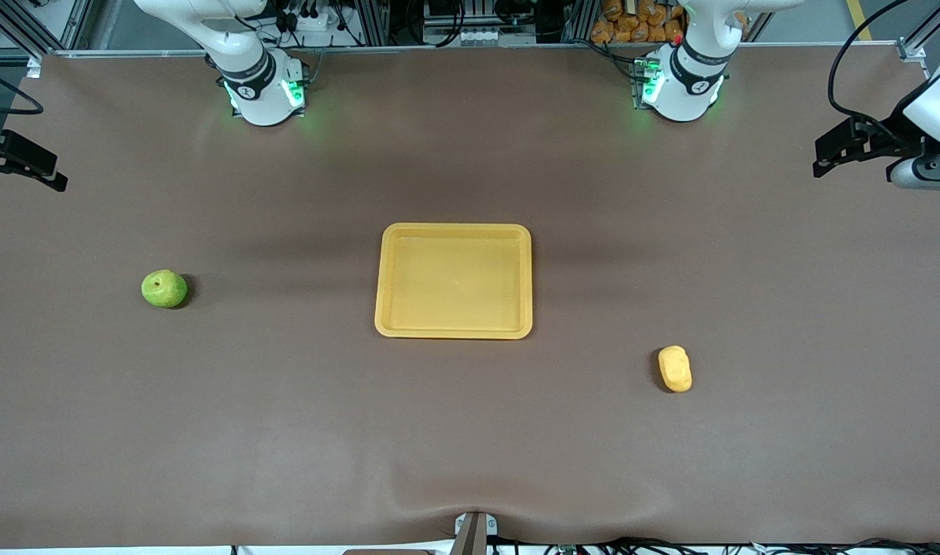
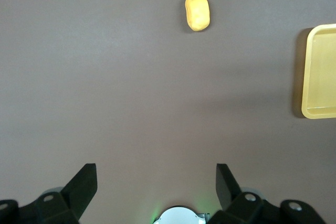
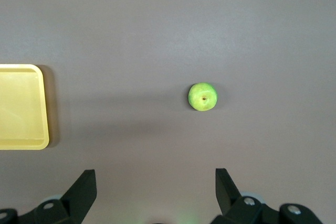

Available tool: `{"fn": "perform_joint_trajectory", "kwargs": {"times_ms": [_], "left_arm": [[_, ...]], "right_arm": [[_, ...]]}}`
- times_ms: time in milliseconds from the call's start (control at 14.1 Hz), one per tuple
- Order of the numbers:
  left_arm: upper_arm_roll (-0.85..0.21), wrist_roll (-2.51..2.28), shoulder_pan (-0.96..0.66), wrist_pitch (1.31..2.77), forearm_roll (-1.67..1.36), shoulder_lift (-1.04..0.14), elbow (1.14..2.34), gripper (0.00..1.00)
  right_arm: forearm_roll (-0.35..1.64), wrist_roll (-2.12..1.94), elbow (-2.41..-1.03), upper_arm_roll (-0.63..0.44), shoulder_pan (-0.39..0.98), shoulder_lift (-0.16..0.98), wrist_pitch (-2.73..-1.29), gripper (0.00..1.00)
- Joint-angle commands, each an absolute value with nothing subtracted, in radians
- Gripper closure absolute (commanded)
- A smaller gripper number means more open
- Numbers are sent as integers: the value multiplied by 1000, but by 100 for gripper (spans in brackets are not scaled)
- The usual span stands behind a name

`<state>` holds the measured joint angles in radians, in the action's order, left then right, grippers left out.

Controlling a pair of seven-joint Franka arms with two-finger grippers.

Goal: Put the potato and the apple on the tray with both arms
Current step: 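Move the left gripper toward the yellow potato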

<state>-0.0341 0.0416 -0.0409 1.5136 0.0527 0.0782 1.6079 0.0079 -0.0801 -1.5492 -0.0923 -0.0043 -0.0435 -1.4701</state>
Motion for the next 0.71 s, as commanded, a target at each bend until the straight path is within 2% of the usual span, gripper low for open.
{"fn": "perform_joint_trajectory", "kwargs": {"times_ms": [0,213,497,640], "left_arm": [[-37,67,-31,1505,58,101,1621,0],[-40,51,-37,1505,60,87,1618,0],[-63,6,-52,1519,64,11,1588,0],[-89,-49,-51,1589,63,-43,1591,0]], "right_arm": [[3,-75,-1551,-95,5,-58,-1471,0],[5,-75,-1551,-94,5,-60,-1471,0],[6,-74,-1551,-95,5,-58,-1470,0],[20,-74,-1542,-100,2,-37,-1470,0]]}}
